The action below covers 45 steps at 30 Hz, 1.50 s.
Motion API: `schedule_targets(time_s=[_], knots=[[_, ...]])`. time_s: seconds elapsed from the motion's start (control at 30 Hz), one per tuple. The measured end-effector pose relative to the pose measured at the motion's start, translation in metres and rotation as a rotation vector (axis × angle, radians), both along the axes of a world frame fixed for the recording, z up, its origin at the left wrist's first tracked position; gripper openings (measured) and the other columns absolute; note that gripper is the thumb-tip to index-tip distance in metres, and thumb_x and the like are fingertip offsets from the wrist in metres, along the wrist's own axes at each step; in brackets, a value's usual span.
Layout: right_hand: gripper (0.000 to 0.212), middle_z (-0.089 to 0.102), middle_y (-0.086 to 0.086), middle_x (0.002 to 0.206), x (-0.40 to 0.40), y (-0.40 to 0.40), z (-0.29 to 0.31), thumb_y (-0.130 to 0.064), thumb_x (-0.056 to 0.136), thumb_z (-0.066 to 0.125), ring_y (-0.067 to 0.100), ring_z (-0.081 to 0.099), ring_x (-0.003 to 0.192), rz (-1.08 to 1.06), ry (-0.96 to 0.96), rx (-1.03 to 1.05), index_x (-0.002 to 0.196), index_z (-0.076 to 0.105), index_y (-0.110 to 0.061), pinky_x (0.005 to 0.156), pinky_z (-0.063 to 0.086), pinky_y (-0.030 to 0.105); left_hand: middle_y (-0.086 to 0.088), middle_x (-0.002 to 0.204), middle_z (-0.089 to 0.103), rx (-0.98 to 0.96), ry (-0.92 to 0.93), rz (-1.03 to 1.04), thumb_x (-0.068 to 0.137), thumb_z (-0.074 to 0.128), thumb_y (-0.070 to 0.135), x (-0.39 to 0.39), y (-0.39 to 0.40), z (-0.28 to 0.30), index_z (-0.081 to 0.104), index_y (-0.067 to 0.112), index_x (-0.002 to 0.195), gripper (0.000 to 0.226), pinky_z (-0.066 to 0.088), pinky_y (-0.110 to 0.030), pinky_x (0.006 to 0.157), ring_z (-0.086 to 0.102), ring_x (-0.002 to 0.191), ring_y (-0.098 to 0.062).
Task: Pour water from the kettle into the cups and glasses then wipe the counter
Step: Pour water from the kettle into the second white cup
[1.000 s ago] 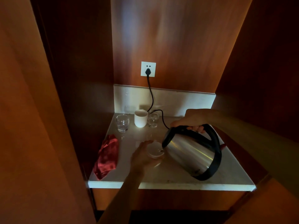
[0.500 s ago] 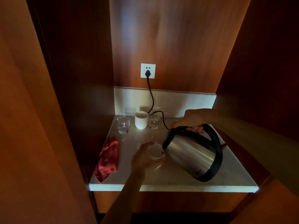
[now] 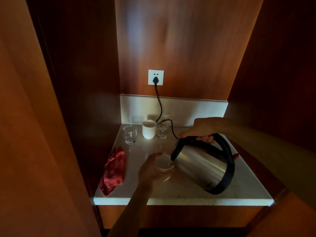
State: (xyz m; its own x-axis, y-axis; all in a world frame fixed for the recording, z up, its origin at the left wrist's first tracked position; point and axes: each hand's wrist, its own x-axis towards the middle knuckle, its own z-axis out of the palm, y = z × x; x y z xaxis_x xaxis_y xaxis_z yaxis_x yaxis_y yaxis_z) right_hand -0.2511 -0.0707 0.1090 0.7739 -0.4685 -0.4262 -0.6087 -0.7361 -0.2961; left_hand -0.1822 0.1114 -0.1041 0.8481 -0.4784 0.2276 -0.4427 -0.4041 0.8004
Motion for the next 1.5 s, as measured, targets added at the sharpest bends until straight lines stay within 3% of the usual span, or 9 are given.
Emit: schedule_targets(time_s=[0.2, 0.57, 0.87, 1.0, 1.17, 1.3, 1.5], knots=[[0.059, 0.044, 0.003, 0.048, 0.0, 0.001, 0.0, -0.065, 0.082, 0.07, 0.018, 0.036, 0.037, 0.0, -0.004, -0.002, 0.067, 0.055, -0.01, 0.048, 0.038, 0.025, 0.026, 0.123, 0.062, -0.01, -0.009, 0.006, 0.056, 0.083, 0.065, -0.003, 0.0, 0.003, 0.053, 0.05, 0.121, 0.072, 0.047, -0.015, 0.09, 0.061, 0.111, 0.004], [0.059, 0.045, 0.003, 0.048, -0.007, 0.0, -0.005, -0.064, 0.083, 0.071, 0.017, 0.037, 0.036, -0.017, -0.038, 0.019, 0.066, 0.055, -0.01, 0.046, 0.038, 0.025, 0.029, 0.121, 0.06, 0.003, 0.007, -0.009, 0.055, 0.082, 0.067, 0.0, 0.001, 0.0, 0.047, 0.06, 0.114, 0.069, 0.048, -0.017, 0.09, 0.059, 0.108, 0.008], [0.058, 0.05, 0.002, 0.049, -0.022, -0.004, -0.014, -0.068, 0.079, 0.073, 0.015, 0.041, 0.036, -0.075, -0.118, 0.065, 0.066, 0.058, -0.013, 0.045, 0.04, 0.023, 0.029, 0.126, 0.058, -0.015, 0.007, -0.016, 0.056, 0.082, 0.068, 0.0, -0.001, 0.001, 0.052, 0.051, 0.124, 0.076, 0.042, -0.015, 0.09, 0.058, 0.113, 0.006], [0.056, 0.052, 0.0, 0.05, -0.03, -0.001, -0.016, -0.067, 0.082, 0.072, 0.013, 0.043, 0.036, -0.091, -0.163, 0.071, 0.069, 0.059, -0.014, 0.042, 0.04, 0.021, 0.025, 0.129, 0.059, -0.002, -0.008, -0.019, 0.052, 0.075, 0.078, 0.001, -0.003, 0.0, 0.054, 0.049, 0.126, 0.083, 0.051, -0.028, 0.099, 0.06, 0.116, 0.0], [0.051, 0.052, -0.003, 0.05, -0.039, 0.004, -0.019, -0.063, 0.087, 0.069, 0.01, 0.044, 0.037, -0.077, -0.221, 0.054, 0.071, 0.059, -0.015, 0.042, 0.04, 0.02, 0.026, 0.124, 0.058, -0.001, -0.017, -0.024, 0.048, 0.074, 0.078, 0.005, -0.006, -0.003, 0.055, 0.051, 0.125, 0.084, 0.051, -0.025, 0.097, 0.06, 0.113, 0.002], [0.051, 0.05, -0.003, 0.048, -0.045, 0.006, -0.026, -0.062, 0.088, 0.068, 0.01, 0.043, 0.036, -0.071, -0.24, 0.059, 0.068, 0.056, -0.017, 0.043, 0.041, 0.022, 0.023, 0.119, 0.058, -0.017, -0.003, -0.047, 0.049, 0.082, 0.067, 0.008, -0.007, -0.006, 0.049, 0.056, 0.117, 0.077, 0.052, -0.027, 0.096, 0.062, 0.111, -0.002], [0.055, 0.048, -0.004, 0.042, -0.051, 0.007, -0.028, -0.062, 0.087, 0.069, 0.011, 0.041, 0.033, -0.114, -0.259, 0.087, 0.065, 0.053, -0.015, 0.042, 0.04, 0.022, 0.021, 0.124, 0.059, 0.005, 0.002, -0.053, 0.053, 0.083, 0.066, 0.008, -0.006, -0.005, 0.056, 0.044, 0.127, 0.081, 0.046, -0.019, 0.095, 0.06, 0.115, -0.002]])
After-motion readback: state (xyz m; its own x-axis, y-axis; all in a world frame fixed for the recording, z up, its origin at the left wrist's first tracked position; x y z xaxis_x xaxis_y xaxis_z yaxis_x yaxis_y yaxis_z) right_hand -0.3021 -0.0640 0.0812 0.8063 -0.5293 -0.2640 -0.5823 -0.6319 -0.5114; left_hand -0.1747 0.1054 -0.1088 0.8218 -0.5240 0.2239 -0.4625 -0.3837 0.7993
